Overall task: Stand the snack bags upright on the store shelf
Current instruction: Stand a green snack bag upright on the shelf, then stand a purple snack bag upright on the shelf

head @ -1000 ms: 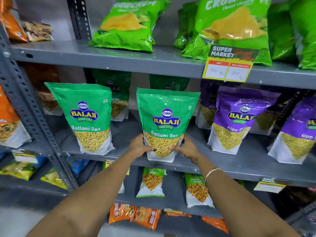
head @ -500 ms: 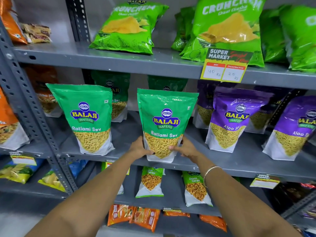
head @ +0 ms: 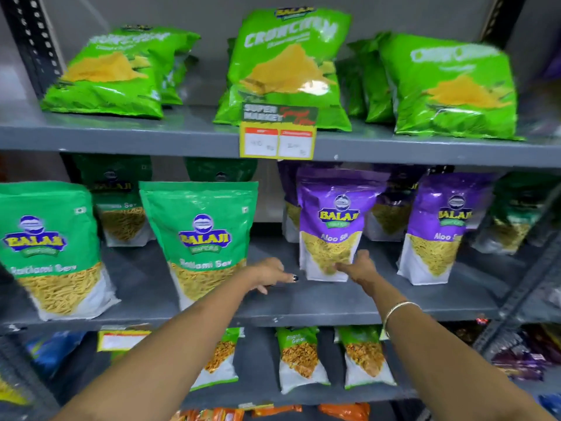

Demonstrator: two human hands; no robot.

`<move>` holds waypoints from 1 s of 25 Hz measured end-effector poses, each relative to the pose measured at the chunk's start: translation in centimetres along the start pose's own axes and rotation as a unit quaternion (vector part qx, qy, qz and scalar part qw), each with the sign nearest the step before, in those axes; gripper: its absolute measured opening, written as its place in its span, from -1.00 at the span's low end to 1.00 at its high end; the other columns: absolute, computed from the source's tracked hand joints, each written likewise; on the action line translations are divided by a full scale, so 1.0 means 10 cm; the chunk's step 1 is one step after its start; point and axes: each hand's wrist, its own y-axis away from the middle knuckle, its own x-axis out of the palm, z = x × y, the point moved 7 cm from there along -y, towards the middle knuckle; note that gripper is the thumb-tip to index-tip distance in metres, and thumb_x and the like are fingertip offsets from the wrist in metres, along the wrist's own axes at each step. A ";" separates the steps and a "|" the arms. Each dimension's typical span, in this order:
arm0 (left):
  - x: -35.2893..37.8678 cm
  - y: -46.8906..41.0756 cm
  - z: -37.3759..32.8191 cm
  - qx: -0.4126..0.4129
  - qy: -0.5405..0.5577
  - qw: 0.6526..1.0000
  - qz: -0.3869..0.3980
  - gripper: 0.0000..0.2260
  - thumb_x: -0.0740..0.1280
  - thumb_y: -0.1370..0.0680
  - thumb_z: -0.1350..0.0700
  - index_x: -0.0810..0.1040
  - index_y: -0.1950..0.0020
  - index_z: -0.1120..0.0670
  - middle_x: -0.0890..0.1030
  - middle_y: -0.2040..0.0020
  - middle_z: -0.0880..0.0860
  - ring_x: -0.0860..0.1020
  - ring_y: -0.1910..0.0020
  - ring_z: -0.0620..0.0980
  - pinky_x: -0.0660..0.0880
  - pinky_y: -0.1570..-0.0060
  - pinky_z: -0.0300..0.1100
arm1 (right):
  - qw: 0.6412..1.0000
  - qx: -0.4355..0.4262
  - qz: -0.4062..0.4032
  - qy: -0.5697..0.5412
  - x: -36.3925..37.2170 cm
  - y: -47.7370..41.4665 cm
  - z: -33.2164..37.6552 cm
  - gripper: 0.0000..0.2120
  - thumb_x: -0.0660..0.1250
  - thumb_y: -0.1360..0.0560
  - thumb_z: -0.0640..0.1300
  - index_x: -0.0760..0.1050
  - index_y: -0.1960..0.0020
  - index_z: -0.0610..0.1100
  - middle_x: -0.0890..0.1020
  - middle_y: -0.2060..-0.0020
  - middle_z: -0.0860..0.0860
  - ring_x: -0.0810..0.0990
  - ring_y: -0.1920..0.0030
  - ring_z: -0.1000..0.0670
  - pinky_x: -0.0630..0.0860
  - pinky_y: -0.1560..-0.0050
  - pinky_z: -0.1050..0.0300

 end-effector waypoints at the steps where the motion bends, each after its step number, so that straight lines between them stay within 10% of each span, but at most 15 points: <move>1: 0.03 -0.15 -0.17 0.027 0.021 0.998 -0.053 -0.61 0.36 -0.47 0.03 0.36 -0.23 0.13 0.46 -0.17 0.19 0.46 -0.11 0.07 0.46 0.02 -0.09 | 1.000 0.001 -0.006 -0.022 -0.14 -0.16 -0.07 -0.18 0.55 -0.25 -0.09 0.21 -0.35 -0.30 0.40 -0.28 -0.21 0.43 -0.21 -0.11 0.41 -0.17 -0.02; 4: 0.04 -0.50 -0.47 0.060 0.133 0.972 -0.184 -0.40 0.45 -0.40 0.20 0.29 -0.36 0.25 0.46 -0.29 0.16 0.46 -0.28 0.05 0.42 -0.14 -0.20 | 0.990 -0.029 0.091 -0.107 -0.27 -0.56 -0.11 -0.21 0.50 -0.32 -0.24 0.14 -0.40 -0.28 0.41 -0.22 -0.13 0.41 -0.21 -0.08 0.39 -0.22 0.03; 6: 0.10 -0.72 -0.55 0.074 0.210 0.955 -0.195 -0.52 0.48 -0.35 0.30 0.43 -0.23 0.21 0.54 -0.14 0.09 0.61 0.02 -0.14 0.51 0.11 -0.38 | 0.976 -0.059 0.175 -0.116 -0.20 -0.73 -0.08 -0.28 0.49 -0.32 -0.29 0.22 -0.38 -0.27 0.47 -0.28 -0.15 0.51 -0.20 -0.04 0.47 -0.24 0.05; 9: 0.18 -0.78 -0.55 0.076 0.264 0.940 -0.202 -0.50 0.57 -0.14 0.20 0.51 -0.02 0.06 0.61 -0.14 0.14 0.65 0.08 -0.12 0.56 -0.10 -0.10 | 0.937 -0.116 0.295 -0.145 -0.01 -0.68 0.02 -0.39 0.47 -0.28 -0.36 0.36 -0.29 -0.32 0.57 -0.19 -0.21 0.65 0.00 0.00 0.61 -0.07 0.14; 11: 0.24 -0.72 -0.51 0.070 0.271 0.935 -0.217 -0.38 0.57 -0.09 0.17 0.49 -0.12 0.12 0.61 -0.16 0.18 0.61 -0.08 0.06 0.53 -0.18 0.02 | 0.932 -0.118 0.295 -0.176 -0.01 -0.60 0.01 -0.36 0.47 -0.24 -0.34 0.36 -0.28 -0.32 0.58 -0.19 -0.24 0.64 -0.03 -0.08 0.62 -0.09 0.05; 15: 0.36 -0.44 -0.52 0.077 0.265 0.934 -0.226 -0.56 0.48 -0.30 0.39 0.46 -0.08 0.10 0.61 -0.01 0.11 0.62 0.21 -0.23 0.55 0.15 -0.36 | 0.934 -0.137 0.283 -0.170 -0.05 -0.41 -0.06 -0.51 0.52 -0.27 -0.32 0.46 -0.15 -0.18 0.63 -0.11 -0.17 0.68 0.03 0.05 0.64 0.04 0.20; 18: 0.45 -0.24 -0.42 0.063 0.264 0.930 -0.250 -0.51 0.52 -0.28 0.34 0.47 -0.16 0.20 0.61 -0.09 0.17 0.57 0.03 0.00 0.52 0.09 -0.24 | 0.943 -0.132 0.263 -0.152 -0.09 -0.23 -0.13 -0.44 0.53 -0.27 -0.29 0.42 -0.22 -0.23 0.61 -0.16 -0.18 0.61 -0.10 -0.13 0.54 -0.20 -0.10; 25: 0.50 -0.01 -0.32 0.027 0.192 0.945 -0.263 -0.44 0.58 -0.21 0.14 0.51 -0.16 0.16 0.64 -0.16 0.13 0.60 -0.12 0.09 0.53 -0.15 -0.04 | 0.954 -0.121 0.245 -0.125 -0.15 0.05 -0.19 -0.38 0.50 -0.31 -0.29 0.34 -0.30 -0.25 0.57 -0.22 -0.16 0.55 -0.20 -0.12 0.48 -0.26 -0.04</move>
